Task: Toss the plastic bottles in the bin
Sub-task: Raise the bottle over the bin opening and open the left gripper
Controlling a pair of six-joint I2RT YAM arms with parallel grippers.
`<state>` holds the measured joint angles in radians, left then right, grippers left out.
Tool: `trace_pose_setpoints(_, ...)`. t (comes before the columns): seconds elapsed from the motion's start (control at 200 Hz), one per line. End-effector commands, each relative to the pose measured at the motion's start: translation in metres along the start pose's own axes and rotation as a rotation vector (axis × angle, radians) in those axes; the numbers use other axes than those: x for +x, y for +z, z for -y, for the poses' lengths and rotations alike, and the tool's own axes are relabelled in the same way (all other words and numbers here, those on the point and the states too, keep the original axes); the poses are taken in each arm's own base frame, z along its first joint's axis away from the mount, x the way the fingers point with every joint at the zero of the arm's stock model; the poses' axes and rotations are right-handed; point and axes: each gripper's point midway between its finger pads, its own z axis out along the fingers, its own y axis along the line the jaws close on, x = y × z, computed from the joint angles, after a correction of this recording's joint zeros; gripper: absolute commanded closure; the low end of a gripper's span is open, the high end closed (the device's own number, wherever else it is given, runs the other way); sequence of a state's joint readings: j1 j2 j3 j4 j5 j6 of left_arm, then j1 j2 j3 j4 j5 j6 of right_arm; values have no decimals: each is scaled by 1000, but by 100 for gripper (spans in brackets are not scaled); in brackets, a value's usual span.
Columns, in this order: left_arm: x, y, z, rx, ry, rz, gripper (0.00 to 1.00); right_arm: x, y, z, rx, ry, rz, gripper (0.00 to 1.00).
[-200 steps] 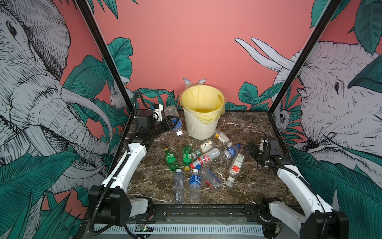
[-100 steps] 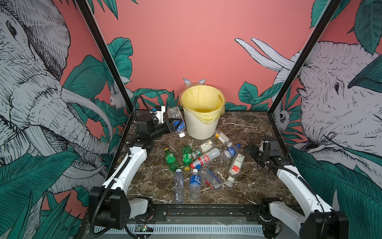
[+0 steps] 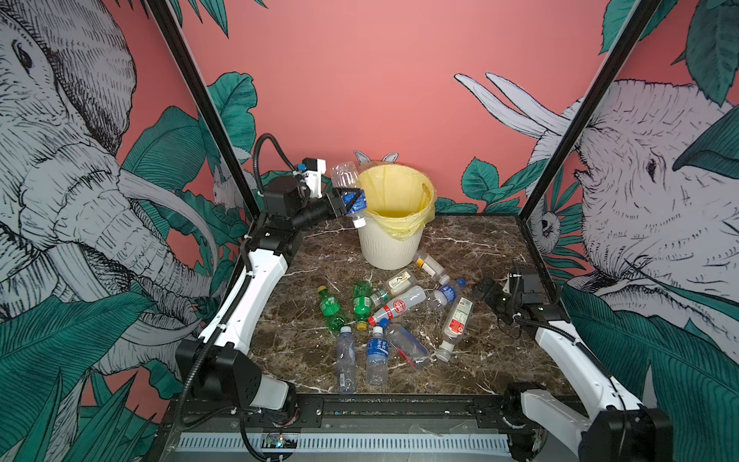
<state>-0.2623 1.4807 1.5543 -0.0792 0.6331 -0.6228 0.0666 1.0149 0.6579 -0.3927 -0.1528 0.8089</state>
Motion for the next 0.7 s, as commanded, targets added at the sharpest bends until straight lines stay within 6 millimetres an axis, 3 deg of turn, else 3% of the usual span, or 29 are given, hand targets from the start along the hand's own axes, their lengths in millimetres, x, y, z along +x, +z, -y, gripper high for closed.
trace_pose_setpoints(0.0,-9,38,0,-60,22,-18,46,-6,-4,-2,-16,17,34,1)
trace_pose_setpoints(0.105,-9,89,-23,-106,-26,-65,36,-8,-5,-5,-29,23,39,0)
trace_pose_setpoints(0.135,-10,99,-26,-90,-55,-80,26,-9,-6,-7,-36,20,39,1)
trace_pose_setpoints(0.155,-13,105,-26,-76,-70,-87,4,-10,-7,-10,-45,13,36,1)
trace_pose_setpoints(0.205,-24,109,-19,-51,-81,-82,0,-10,-10,-13,-52,-10,31,1)
trace_pose_setpoints(0.265,-42,101,-3,-40,-19,-48,1,-11,-15,-13,-38,-32,24,1)
trace_pose_setpoints(0.325,-59,82,0,-124,41,-5,0,-10,-19,-11,-25,-50,23,1)
trace_pose_setpoints(0.42,-70,57,11,-139,72,14,0,-9,-22,-9,-26,-68,35,1)
trace_pose_setpoints(0.55,-59,35,22,-128,74,2,0,-9,-21,-10,-41,-72,40,1)
trace_pose_setpoints(0.695,-39,11,17,-169,78,-28,0,-7,-16,-12,-41,-75,11,1)
